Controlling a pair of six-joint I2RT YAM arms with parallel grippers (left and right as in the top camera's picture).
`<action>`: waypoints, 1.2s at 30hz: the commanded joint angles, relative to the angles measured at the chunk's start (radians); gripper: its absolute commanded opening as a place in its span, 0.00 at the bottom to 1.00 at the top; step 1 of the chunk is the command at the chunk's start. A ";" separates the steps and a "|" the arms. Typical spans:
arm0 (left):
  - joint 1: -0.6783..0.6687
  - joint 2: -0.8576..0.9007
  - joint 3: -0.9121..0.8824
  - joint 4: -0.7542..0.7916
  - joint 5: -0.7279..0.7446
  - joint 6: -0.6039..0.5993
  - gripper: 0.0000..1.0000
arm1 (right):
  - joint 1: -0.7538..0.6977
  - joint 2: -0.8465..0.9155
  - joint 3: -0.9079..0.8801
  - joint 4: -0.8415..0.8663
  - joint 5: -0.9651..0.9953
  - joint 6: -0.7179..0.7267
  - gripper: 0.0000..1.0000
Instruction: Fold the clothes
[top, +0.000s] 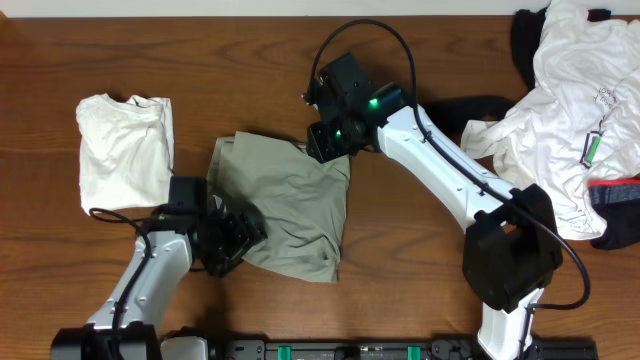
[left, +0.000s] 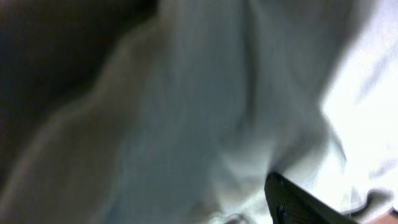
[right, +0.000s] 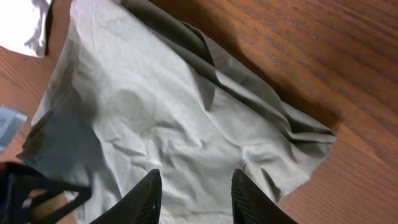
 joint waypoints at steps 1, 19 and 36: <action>0.002 -0.006 -0.056 0.075 -0.014 -0.083 0.70 | -0.006 0.003 0.001 -0.009 0.011 -0.018 0.35; 0.002 -0.006 0.098 0.327 -0.134 0.321 0.06 | -0.009 0.002 0.001 -0.035 0.011 -0.014 0.34; 0.005 0.024 0.142 0.423 -0.278 0.353 0.06 | -0.034 0.002 0.001 -0.060 0.011 0.005 0.32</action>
